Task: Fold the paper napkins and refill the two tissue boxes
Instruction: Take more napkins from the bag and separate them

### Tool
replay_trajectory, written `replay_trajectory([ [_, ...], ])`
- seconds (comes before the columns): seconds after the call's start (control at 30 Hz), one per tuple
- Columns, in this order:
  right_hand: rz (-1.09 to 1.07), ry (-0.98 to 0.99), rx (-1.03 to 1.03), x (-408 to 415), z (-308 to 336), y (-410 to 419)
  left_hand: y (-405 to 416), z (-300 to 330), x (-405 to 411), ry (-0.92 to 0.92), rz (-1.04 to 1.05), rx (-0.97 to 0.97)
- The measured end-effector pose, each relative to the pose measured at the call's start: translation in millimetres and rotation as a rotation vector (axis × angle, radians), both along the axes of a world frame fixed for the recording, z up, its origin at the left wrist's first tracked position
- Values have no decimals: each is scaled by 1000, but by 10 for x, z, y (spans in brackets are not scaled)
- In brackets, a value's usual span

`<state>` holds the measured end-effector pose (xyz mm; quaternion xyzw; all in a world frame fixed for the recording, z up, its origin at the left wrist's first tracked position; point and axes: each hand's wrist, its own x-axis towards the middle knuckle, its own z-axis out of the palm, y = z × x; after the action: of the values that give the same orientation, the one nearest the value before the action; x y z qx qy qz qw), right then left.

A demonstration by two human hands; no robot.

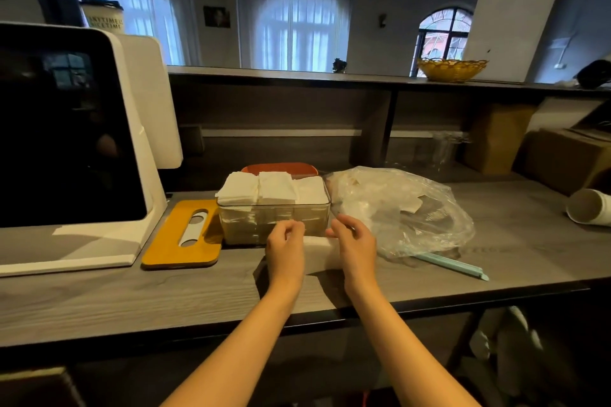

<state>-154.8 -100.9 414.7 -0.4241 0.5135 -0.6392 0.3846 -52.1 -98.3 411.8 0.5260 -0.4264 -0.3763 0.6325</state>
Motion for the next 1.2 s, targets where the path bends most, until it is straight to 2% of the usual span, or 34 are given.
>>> replay_trajectory([
  [0.1,-22,4,79,57,5,-40,-38,21,-33,-72,18,33],
  [0.2,-31,150,116,112,8,-79,-54,41,-53,-99,-37,32],
  [0.3,-115,272,129,107,4,-104,-22,49,-44,-252,-83,6],
  [0.53,-265,244,21,38,419,-34,150,278,96,-537,-326,-215],
  [0.63,-194,228,-46,62,713,-16,135,485,206,-552,-348,-253],
  [0.73,-34,225,-69,44,1005,49,92,684,320,-537,-270,-338],
  [0.87,294,116,-19,3,1286,93,-41,893,428,-249,-84,-281],
  [0.93,396,-23,40,16,1321,41,-127,964,449,-156,-9,-245],
  [1.03,371,-250,136,67,1335,-37,-192,1009,408,-153,-1,-215],
  [1.2,284,-311,205,80,1292,-285,-266,1070,413,-245,-110,-159],
])
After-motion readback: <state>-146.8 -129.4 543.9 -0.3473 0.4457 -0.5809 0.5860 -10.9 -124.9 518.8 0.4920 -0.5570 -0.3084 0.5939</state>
